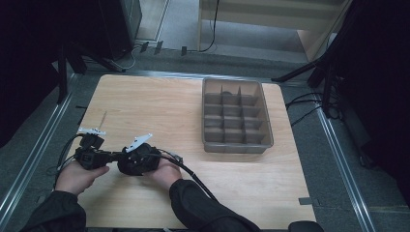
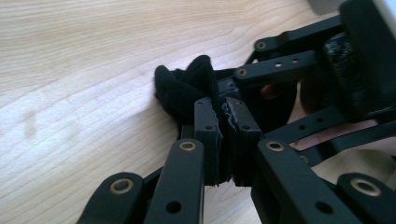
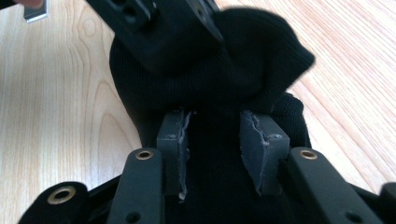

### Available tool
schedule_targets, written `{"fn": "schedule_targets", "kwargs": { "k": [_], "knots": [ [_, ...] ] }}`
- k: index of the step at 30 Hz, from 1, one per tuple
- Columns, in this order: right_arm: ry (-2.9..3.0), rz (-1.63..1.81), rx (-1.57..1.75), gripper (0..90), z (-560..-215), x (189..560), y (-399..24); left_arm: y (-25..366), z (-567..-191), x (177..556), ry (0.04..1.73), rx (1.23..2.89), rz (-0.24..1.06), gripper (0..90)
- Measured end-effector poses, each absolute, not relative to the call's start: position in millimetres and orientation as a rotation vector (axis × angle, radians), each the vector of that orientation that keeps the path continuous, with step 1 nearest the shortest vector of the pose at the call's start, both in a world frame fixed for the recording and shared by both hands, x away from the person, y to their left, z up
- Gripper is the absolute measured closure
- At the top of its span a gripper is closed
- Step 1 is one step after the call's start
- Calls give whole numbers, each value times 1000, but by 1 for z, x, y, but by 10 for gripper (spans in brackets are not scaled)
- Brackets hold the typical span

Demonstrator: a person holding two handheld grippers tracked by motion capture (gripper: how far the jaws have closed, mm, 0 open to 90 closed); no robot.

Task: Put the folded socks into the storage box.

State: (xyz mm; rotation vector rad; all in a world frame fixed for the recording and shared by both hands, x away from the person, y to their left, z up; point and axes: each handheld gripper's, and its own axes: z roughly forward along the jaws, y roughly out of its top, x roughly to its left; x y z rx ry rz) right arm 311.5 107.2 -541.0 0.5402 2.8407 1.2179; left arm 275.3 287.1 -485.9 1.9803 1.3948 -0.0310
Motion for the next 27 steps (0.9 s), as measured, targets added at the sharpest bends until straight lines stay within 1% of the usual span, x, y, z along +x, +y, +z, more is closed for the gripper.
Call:
{"fn": "schedule_targets", "kwargs": {
  "k": [4, 6, 13, 15, 17, 22, 27],
  "knots": [
    [2827, 1232, 532, 628, -543, 312, 112, 285, -486, 275, 1391, 2001, -28, 841],
    [2834, 1243, 550, 624, -543, 311, 114, 285, -486, 274, 1400, 2014, -7, 841],
    [2859, 1220, 543, 585, -538, 313, 110, 287, -482, 270, 1427, 2037, 64, 838],
    [2861, 1226, 552, 562, -533, 315, 105, 289, -482, 270, 1436, 2051, 89, 837],
    [2862, 1231, 559, 558, -527, 316, 100, 291, -481, 269, 1447, 2047, 81, 837],
    [2838, 1267, 540, 604, -512, 316, 81, 297, -481, 269, 1464, 2031, 75, 837],
    [2831, 1276, 555, 681, -506, 316, 63, 299, -480, 269, 1472, 2016, 77, 836]
  ]
}}
